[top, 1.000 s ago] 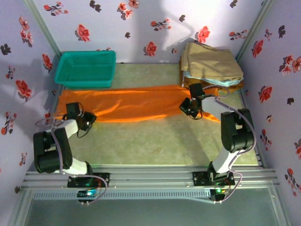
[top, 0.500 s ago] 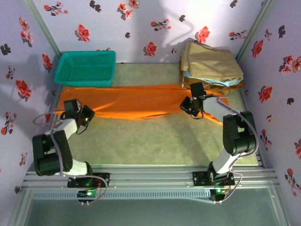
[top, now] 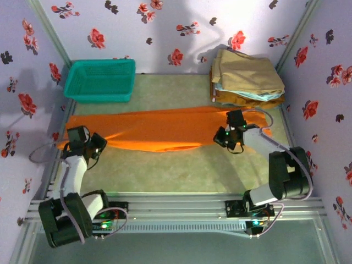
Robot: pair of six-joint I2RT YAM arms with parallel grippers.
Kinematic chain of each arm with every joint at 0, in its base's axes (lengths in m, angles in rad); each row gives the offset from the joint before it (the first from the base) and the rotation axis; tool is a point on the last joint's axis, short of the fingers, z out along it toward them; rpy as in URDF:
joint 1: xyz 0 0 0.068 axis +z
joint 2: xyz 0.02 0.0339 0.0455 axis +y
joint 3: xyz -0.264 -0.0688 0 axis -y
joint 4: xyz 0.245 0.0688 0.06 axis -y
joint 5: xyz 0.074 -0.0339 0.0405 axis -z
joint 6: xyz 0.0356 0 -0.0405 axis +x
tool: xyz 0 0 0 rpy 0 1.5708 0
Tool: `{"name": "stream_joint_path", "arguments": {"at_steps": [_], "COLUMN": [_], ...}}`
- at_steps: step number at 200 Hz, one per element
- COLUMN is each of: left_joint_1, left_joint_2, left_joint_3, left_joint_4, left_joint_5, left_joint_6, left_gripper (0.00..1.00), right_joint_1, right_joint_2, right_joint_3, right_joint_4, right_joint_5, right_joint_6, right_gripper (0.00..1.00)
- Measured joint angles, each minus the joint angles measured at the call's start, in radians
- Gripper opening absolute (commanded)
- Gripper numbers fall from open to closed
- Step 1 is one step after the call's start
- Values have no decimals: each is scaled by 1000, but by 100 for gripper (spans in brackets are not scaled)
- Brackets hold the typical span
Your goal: Fold and stack the trousers
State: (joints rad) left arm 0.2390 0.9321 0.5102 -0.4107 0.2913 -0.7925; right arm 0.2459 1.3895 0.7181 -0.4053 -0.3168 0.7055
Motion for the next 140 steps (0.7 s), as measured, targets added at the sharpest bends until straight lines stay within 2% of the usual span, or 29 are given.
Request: {"name": "stream_joint_path", "arguments": {"at_steps": [16,23,33,37,47,56,67,88,108,140], "left_joint_1": [5,7,11,13,18,27,31,31,31,18], "left_joint_2": [-89,-127,-171,-181,-190,-181,-158,-139,-133,5], "left_joint_3": [-16,-22,-26,-27,-27,-27,-25,19,112,200], "left_joint_4": [-82,-117,-162,-174,-198,-205,-206,-222,-209,-42], "left_joint_5": [-3,-3,-3,-3,-5,-4,5,17,20,53], "left_joint_6": [1,1,2,5,-2,-10,-23,-43,-51,-89], "left_gripper": [0,0,44,58,84,94,100,100,99,95], "right_joint_1": [0,0,0,0,-4,-12,-26,-69,-150,-315], "right_joint_2": [-56,-80,-106,-111,-119,-119,-119,-119,-112,0], "right_joint_3": [-54,-72,-85,-85,-79,-58,-10,149,300,416], "right_joint_4": [-23,-39,-68,-79,-112,-154,-212,-296,-318,-296], "right_joint_5": [-14,-20,-27,-28,-24,-14,4,65,144,209], "right_joint_6": [0,0,0,1,-8,-20,-31,-46,-52,-26], "right_gripper": [0,9,31,38,47,51,54,58,60,58]}}
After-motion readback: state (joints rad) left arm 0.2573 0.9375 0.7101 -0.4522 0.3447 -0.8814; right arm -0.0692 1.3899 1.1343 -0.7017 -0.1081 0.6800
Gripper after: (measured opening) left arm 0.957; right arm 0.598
